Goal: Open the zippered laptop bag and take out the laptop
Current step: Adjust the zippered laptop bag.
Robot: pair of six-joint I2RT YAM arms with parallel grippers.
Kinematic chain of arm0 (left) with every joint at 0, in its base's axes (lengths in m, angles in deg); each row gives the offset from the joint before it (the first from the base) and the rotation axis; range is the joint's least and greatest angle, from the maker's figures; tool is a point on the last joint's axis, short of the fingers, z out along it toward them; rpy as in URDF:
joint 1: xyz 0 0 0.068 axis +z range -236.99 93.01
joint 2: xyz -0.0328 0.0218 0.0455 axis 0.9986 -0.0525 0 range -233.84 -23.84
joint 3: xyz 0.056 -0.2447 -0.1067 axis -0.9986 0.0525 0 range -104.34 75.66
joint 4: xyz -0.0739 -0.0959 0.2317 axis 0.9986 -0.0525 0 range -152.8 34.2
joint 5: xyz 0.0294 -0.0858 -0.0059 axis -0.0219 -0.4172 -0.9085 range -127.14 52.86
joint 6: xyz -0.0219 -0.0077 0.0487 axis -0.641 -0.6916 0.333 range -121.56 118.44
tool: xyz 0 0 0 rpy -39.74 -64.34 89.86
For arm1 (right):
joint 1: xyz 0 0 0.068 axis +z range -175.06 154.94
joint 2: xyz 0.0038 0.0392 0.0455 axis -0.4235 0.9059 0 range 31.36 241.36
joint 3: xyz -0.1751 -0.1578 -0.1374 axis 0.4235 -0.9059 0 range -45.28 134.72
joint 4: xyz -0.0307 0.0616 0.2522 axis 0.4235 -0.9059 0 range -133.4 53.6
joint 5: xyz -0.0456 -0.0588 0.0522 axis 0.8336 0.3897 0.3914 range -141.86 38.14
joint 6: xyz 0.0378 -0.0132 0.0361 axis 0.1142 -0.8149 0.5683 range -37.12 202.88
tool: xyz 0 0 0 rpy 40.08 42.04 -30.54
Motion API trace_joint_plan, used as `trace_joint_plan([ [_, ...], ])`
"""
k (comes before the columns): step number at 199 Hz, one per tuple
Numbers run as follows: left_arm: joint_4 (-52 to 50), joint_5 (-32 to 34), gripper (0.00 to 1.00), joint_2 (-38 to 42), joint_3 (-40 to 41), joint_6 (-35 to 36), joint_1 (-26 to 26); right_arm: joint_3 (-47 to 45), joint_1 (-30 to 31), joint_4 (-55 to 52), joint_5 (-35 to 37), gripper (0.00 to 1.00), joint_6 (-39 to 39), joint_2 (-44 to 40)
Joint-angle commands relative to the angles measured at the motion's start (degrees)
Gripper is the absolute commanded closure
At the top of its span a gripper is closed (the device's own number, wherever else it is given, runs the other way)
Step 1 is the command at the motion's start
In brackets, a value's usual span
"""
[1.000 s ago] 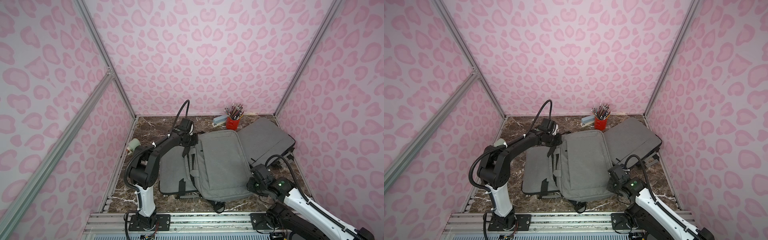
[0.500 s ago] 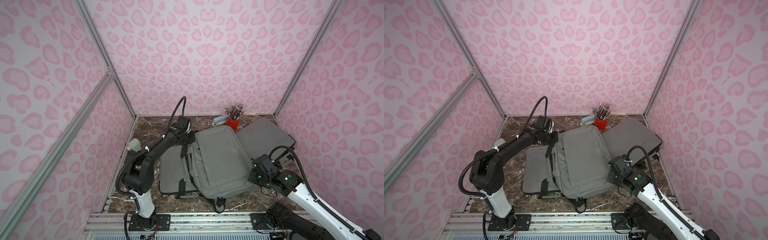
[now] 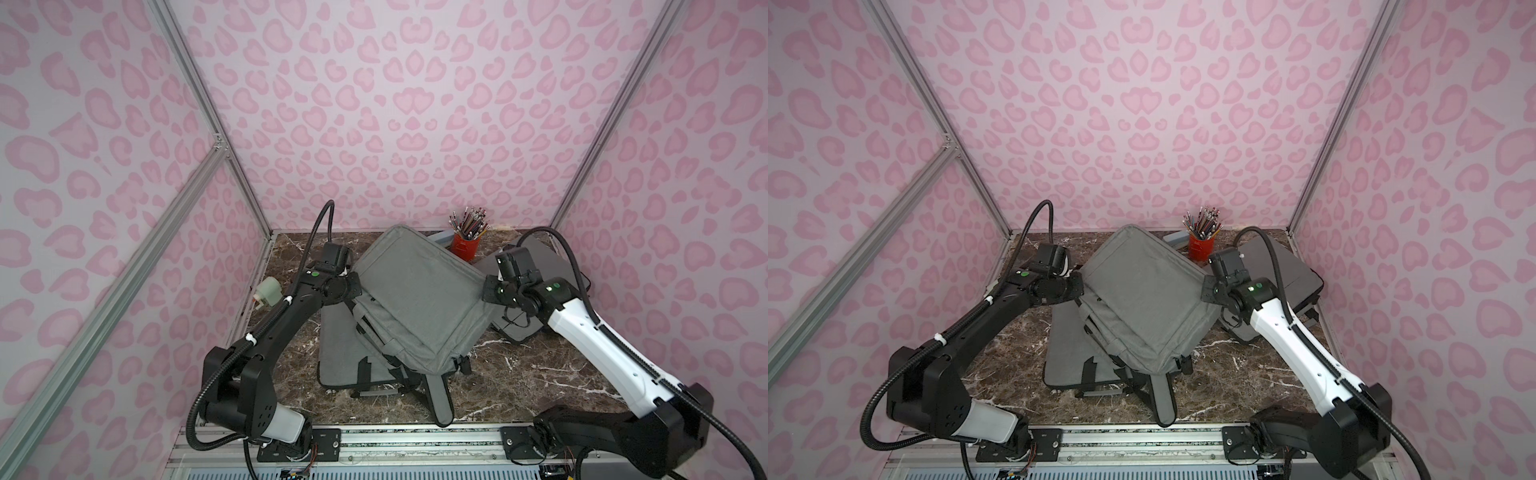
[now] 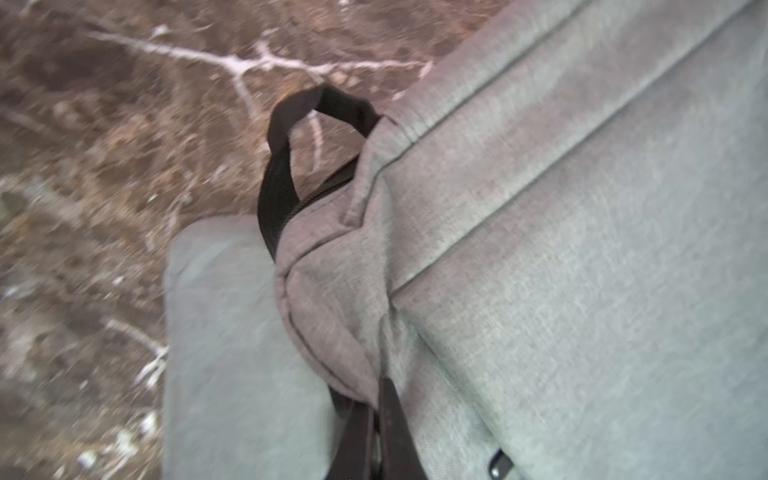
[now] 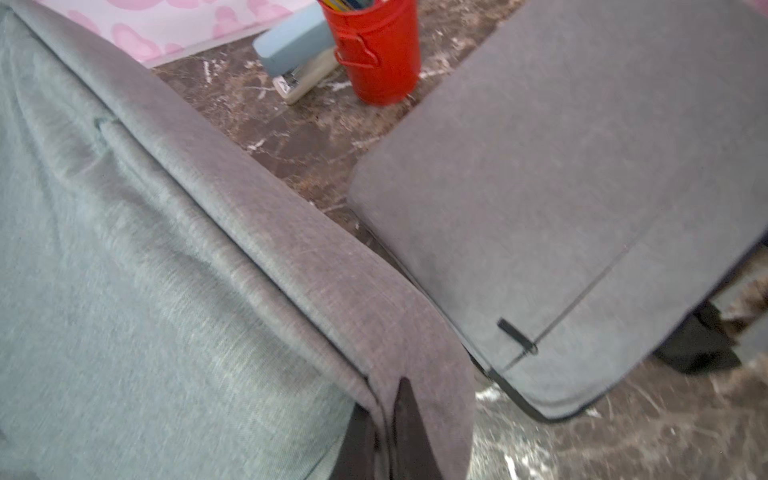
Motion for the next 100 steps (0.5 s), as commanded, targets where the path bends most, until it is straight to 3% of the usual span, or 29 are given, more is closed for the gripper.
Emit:
trace_joint_plan([
  [1, 0.2, -2.1, 0.98, 3.8, 2.7, -1.4, 1.0, 5.7, -0.2, 12.1, -3.2, 1.00, -5.3, 6.1],
  [52, -0.3, -1.8, 0.97, 10.0, 10.6, -3.0, 4.0, 23.2, -0.1, 13.6, -1.2, 1.00, -10.7, 23.6],
  [81, 0.5, -1.5, 0.94, 10.9, 14.2, -4.1, 4.4, 33.8, 0.2, 11.0, -4.2, 1.00, -11.5, 33.5],
  [100, 1.2, -1.3, 0.92, 11.3, 15.7, -4.7, 4.3, 35.9, 0.8, 12.3, -4.3, 1.00, -11.9, 37.9],
])
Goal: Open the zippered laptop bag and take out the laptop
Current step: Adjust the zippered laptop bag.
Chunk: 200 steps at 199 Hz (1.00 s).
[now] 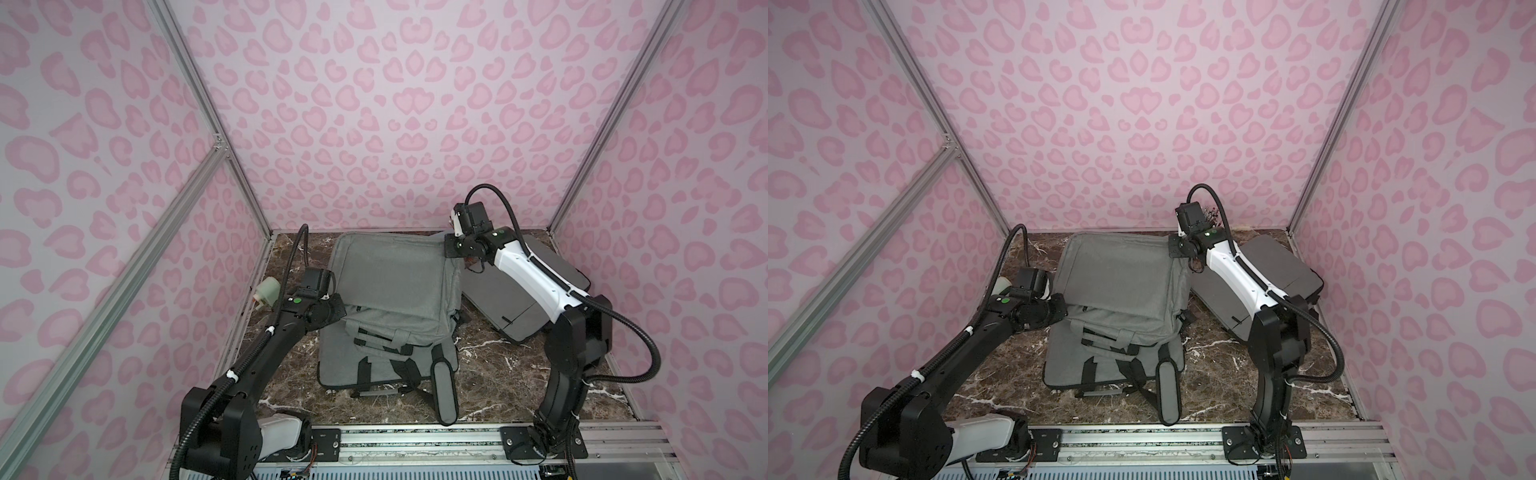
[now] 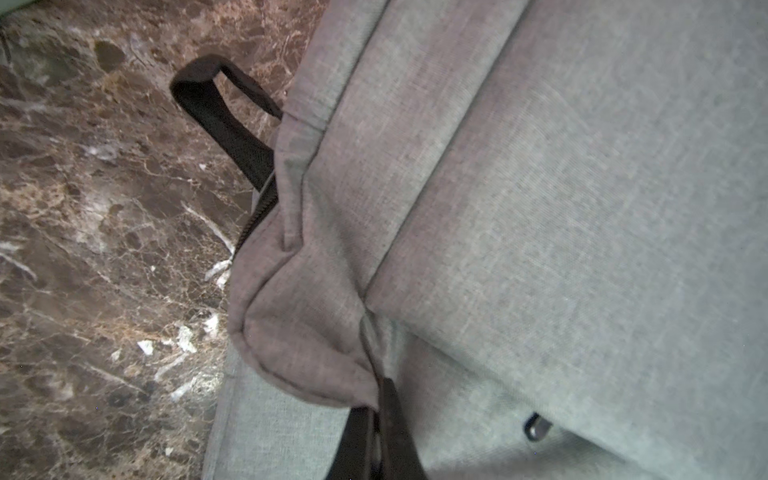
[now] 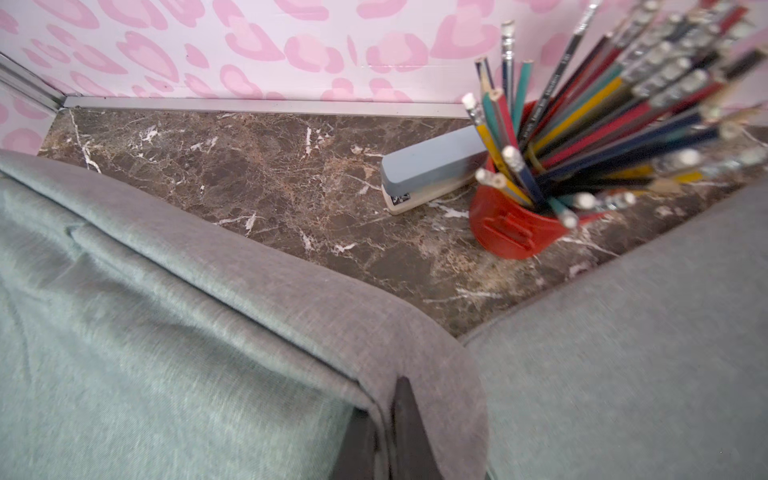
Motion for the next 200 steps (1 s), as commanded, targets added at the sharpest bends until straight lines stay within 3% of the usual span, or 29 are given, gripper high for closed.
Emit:
trace_joint_plan([
  [1, 0.4, -1.2, 0.92, 0.8, 1.5, -0.2, 0.1, 2.2, 0.4, 7.9, 1.6, 1.00, 0.6, 3.8],
  [28, 0.8, -1.0, 0.82, 1.1, 2.8, -0.4, 0.1, 2.3, 0.9, 10.6, 5.5, 1.00, -0.2, 7.8],
  [48, 0.8, -1.5, 0.59, 1.1, 3.3, 0.4, 0.1, 2.8, 0.9, 10.1, 7.8, 1.00, -0.8, 10.6],
  [83, -0.8, -1.1, 0.44, 2.3, 2.7, 2.3, -0.1, 1.2, 0.8, 11.8, 8.1, 1.00, -1.2, 12.2],
  [122, -4.6, 0.8, 0.23, 4.8, -1.3, 7.1, -1.9, 1.4, 0.4, 11.6, 8.6, 0.65, -1.9, 11.4],
  [154, -3.3, 0.9, 0.06, 6.9, -4.3, 15.8, -6.3, -1.1, 0.0, 11.8, 9.0, 0.46, -3.3, 6.7],
  [200, -0.3, -5.5, 0.03, 4.5, -8.0, 31.1, -12.2, -15.3, -0.2, 17.7, 3.9, 0.27, -5.4, -6.6],
])
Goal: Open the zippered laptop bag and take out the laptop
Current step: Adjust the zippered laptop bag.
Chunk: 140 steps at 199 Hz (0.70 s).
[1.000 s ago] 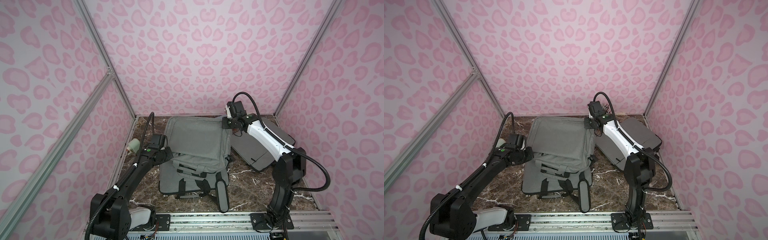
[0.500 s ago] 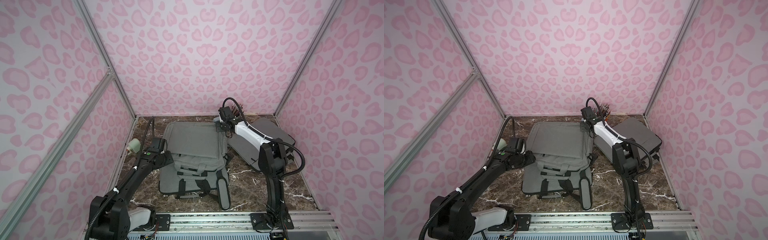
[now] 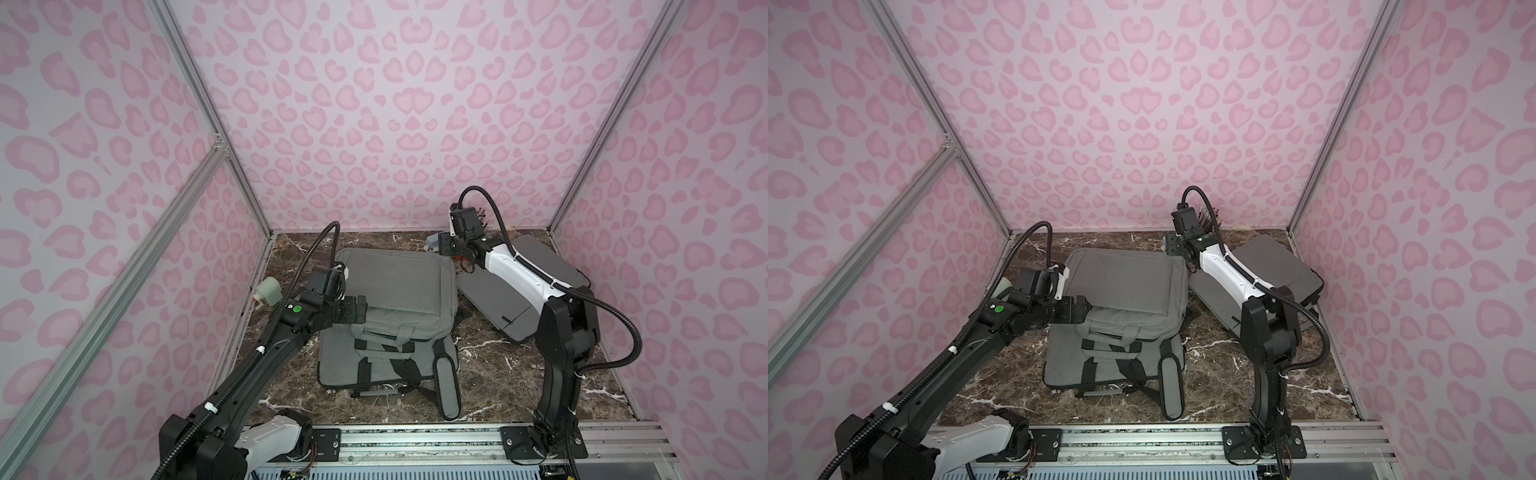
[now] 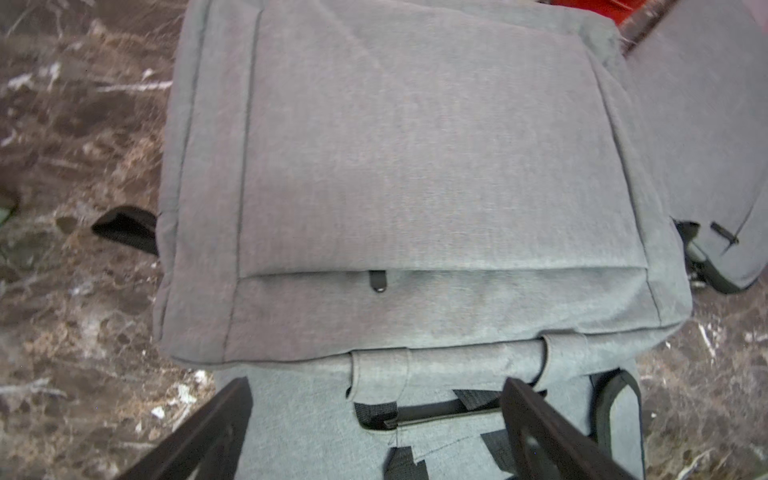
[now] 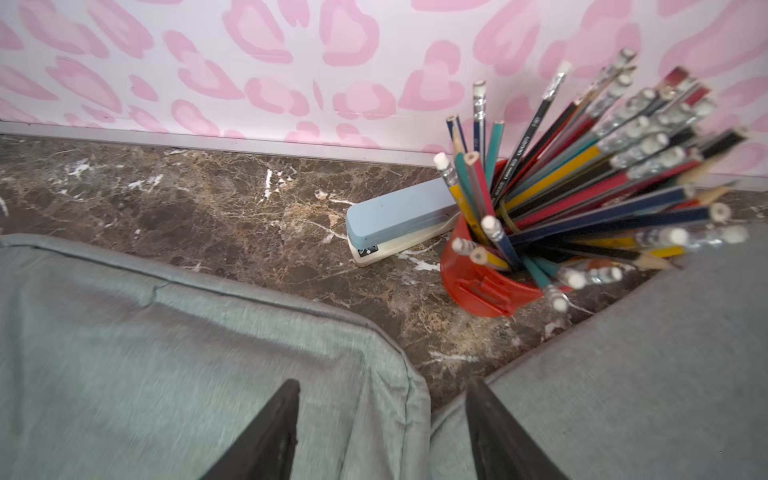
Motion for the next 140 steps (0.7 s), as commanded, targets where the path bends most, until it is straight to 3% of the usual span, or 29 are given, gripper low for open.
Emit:
trace_joint_plan([
  [1, 2.4, -4.8, 0.03, -1.2, -1.9, 11.2, -1.9, -6.4, -0.1, 4.2, -2.6, 0.27, -2.0, -5.2],
  [29, 4.8, -8.7, 0.03, -2.7, -2.2, 22.4, -6.9, -16.6, -0.3, 8.1, -6.3, 0.19, -3.0, -14.3],
  [58, 4.4, -8.1, 0.03, -6.3, -3.5, 30.9, -11.9, -28.1, -0.6, 11.2, -9.2, 0.16, -3.7, -23.1],
  [98, 4.1, -2.9, 0.10, -11.9, -4.4, 39.7, -19.0, -40.5, -0.7, 15.4, -13.9, 0.14, -3.0, -33.5],
  [140, 5.1, -2.9, 0.18, -16.7, -4.5, 43.6, -21.4, -48.5, -0.7, 16.6, -15.2, 0.13, -1.1, -39.3],
])
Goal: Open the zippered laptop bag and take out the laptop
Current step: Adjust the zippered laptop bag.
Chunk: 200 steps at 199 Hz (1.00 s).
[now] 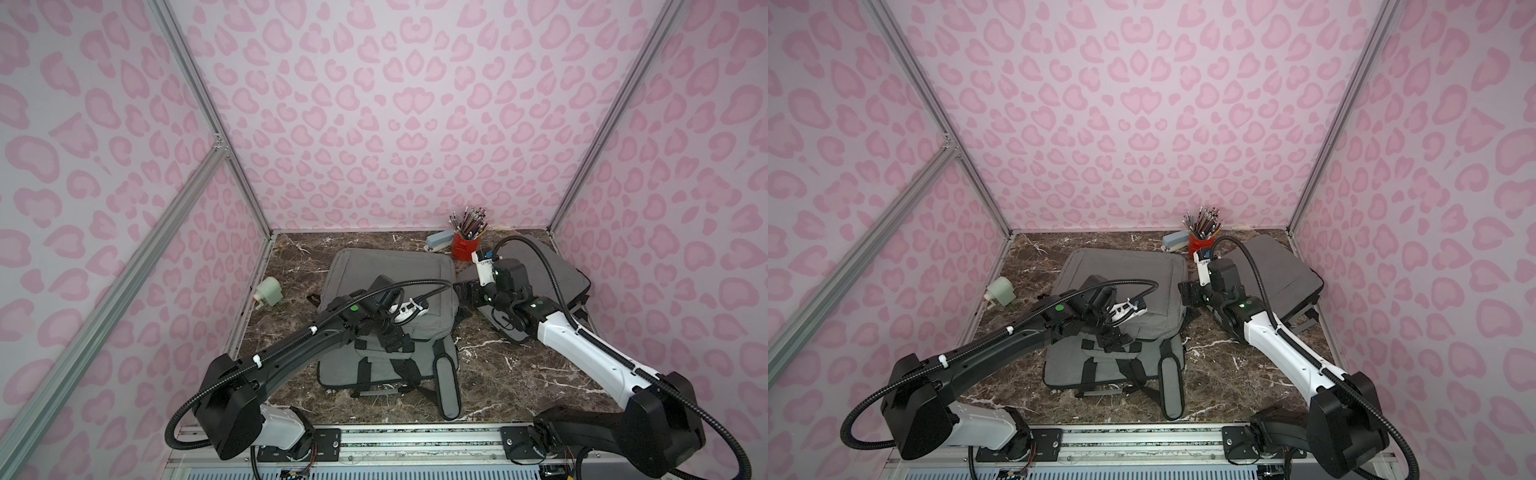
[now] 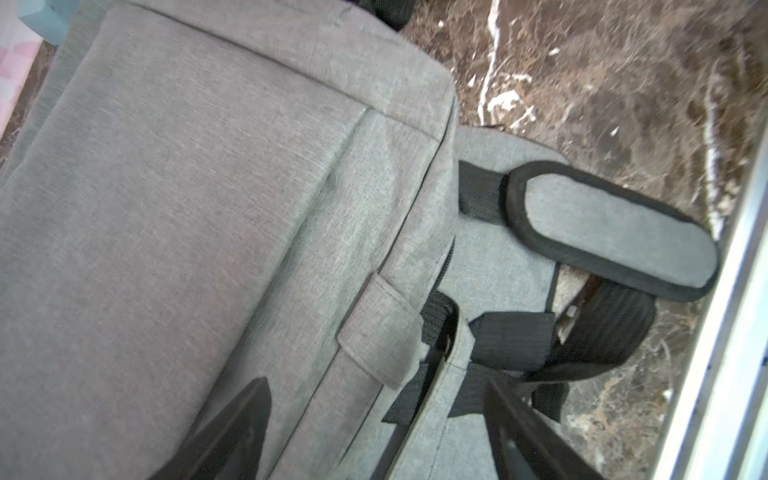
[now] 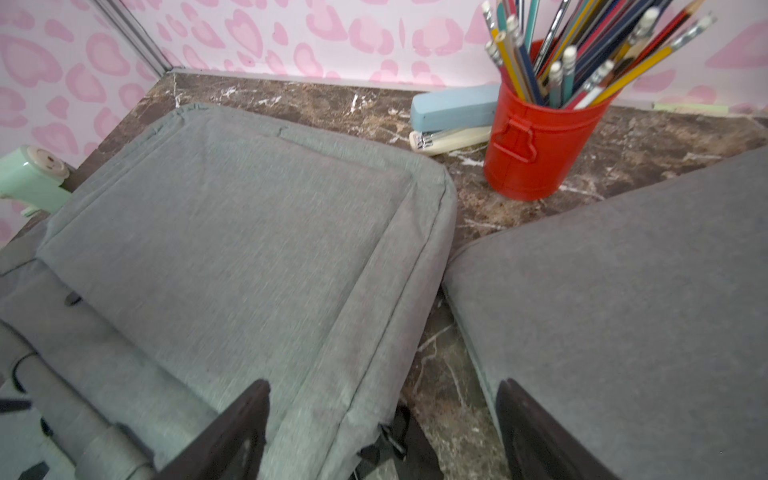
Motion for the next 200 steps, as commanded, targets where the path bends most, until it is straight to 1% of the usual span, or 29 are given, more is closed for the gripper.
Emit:
trace_joint_plan([
  [1, 1.8, 0.6, 0.18, -1.9, -0.7, 4.3, -0.9, -3.4, 0.0, 2.9, -1.5, 0.13, 1.6, -2.1],
  [28, 4.3, 2.4, 0.22, -5.2, -1.5, 4.5, -2.4, -9.5, 0.0, 7.1, -3.9, 0.13, 4.3, -5.2],
  [46, 5.4, 3.7, 0.26, -7.9, -2.5, 4.6, -2.9, -12.6, 0.0, 9.3, -6.0, 0.13, 5.5, -6.5],
  [63, 6.9, 4.4, 0.32, -10.0, -3.0, 4.5, -3.2, -14.4, 0.0, 10.7, -7.2, 0.14, 6.3, -7.0],
  [102, 7.4, 6.4, 0.41, -14.5, -5.2, 4.4, -3.5, -18.0, 0.1, 13.2, -9.0, 0.15, 7.9, -7.4],
  [132, 6.2, 7.6, 0.52, -15.6, -5.9, 4.4, -3.5, -20.4, 0.2, 15.0, -10.0, 0.16, 8.7, -8.3],
  [140, 5.9, 7.9, 0.57, -15.5, -5.9, 4.4, -3.6, -20.9, 0.2, 15.4, -10.2, 0.17, 8.9, -8.6],
  [147, 5.7, 8.1, 0.64, -15.5, -6.0, 4.5, -3.5, -21.2, 0.2, 15.7, -10.5, 0.17, 9.1, -8.8],
  [149, 5.7, 8.2, 0.68, -15.4, -6.0, 4.5, -3.5, -21.2, 0.2, 15.8, -10.5, 0.18, 9.1, -8.8],
  [156, 5.5, 8.5, 0.76, -15.3, -6.1, 4.6, -3.5, -21.4, 0.2, 15.9, -10.6, 0.18, 9.6, -8.8],
  [182, 4.5, 9.4, 0.97, -15.5, -7.2, 4.7, -3.6, -21.7, 0.0, 17.0, -10.8, 0.19, 11.0, -8.5],
  [200, 3.5, 9.7, 0.97, -15.4, -8.7, 3.8, -3.5, -21.6, -0.1, 17.6, -11.4, 0.21, 11.6, -8.3],
])
